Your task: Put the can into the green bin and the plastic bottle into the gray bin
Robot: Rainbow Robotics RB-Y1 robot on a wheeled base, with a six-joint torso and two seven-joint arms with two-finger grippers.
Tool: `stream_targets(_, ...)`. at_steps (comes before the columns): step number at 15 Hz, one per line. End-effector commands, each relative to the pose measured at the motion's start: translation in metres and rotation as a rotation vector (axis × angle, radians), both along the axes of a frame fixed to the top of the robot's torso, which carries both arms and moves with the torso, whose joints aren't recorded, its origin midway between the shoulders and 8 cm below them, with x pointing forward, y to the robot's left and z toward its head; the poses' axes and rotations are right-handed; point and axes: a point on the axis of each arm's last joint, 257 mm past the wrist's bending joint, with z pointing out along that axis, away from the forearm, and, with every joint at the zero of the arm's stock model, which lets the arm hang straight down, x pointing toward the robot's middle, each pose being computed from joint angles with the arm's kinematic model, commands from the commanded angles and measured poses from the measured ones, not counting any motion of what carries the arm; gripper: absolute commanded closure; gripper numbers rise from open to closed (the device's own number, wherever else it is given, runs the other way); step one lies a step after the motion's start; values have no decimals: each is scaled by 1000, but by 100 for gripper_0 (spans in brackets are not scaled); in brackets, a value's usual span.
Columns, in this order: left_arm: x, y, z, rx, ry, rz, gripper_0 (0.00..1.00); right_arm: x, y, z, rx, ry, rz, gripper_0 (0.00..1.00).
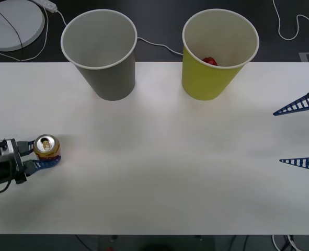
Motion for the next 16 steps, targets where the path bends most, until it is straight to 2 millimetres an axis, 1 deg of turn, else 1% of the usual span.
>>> stream_targets(1,-4,9,12,61,62,-33,100,0,0,0,0,0,0,0)
stream_targets(4,-1,22,29,170,101,-59,100,0,0,0,0,0,0,0)
stream_targets(7,4,25,50,237,130,-63,100,0,0,0,0,0,0,0)
stream_targets(10,6,21,78,301,168,-72,100,0,0,0,0,0,0,0)
stream_targets(12,1,17,97,324,217,-74,100,0,0,0,0,0,0,0)
stream_targets(14,-5,10,118,344,253,-80,100,0,0,0,0,0,0,0)
stream_targets(16,-11,-2,137,381,287,-69,99,0,0,0,0,0,0,0)
